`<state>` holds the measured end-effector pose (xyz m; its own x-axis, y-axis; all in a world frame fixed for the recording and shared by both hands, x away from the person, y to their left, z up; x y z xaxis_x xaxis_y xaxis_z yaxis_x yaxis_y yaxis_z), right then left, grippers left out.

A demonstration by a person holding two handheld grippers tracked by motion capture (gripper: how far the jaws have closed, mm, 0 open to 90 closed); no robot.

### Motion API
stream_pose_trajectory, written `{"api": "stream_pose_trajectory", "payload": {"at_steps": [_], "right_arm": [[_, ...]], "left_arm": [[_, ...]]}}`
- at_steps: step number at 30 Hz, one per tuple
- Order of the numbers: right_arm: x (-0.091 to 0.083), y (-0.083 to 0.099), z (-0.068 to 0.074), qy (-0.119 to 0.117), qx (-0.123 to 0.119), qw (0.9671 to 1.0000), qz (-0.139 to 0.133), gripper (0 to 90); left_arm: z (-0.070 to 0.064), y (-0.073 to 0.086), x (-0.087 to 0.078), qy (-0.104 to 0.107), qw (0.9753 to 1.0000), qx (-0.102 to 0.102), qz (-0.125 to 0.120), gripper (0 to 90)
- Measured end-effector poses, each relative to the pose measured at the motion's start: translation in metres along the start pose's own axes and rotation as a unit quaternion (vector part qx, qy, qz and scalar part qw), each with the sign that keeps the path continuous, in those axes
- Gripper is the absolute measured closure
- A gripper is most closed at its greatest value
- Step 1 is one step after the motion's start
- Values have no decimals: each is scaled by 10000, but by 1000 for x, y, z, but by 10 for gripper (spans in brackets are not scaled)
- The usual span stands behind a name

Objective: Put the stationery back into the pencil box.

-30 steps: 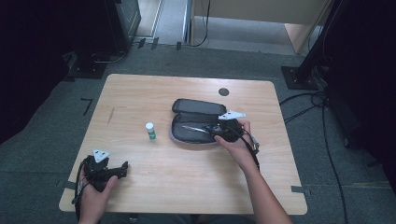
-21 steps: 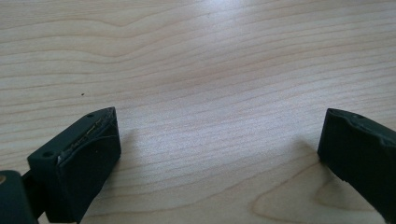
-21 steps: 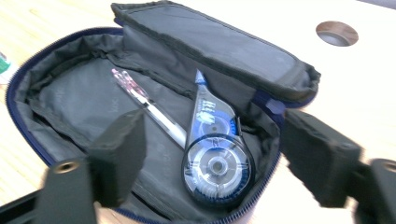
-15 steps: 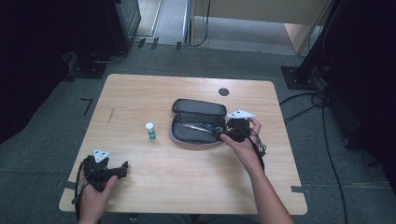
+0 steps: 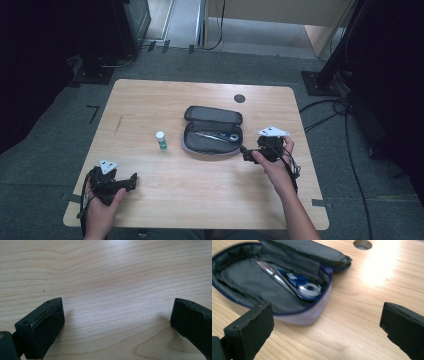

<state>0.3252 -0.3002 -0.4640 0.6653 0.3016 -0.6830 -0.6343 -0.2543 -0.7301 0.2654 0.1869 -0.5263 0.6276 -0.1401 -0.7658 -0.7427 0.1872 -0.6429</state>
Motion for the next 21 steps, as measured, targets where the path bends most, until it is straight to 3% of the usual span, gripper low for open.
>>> {"api": "stream_pose_trajectory", "payload": {"at_steps": [11, 21], "right_arm": [[-21, 31, -6, 119, -18, 9999, 63, 0], [-41, 61, -18, 163, 257, 9995, 7, 0]], "left_arm": [[0, 0, 0, 2, 10000, -19, -11, 0], [-1, 1, -1, -50, 9999, -97, -12, 0]]}}
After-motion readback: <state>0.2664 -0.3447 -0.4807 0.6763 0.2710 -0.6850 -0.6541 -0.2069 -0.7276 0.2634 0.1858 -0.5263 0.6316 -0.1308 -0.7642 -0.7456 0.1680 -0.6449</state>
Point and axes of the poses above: each handheld gripper's, and its own axes: x roughly forward along the jaws, y roughly out of its underside, z roughly to its left, the point moved 1 cm from there along x, roughly forward along the jaws, and after that the axes turned 3 degrees about z, right-handed, at the moved point
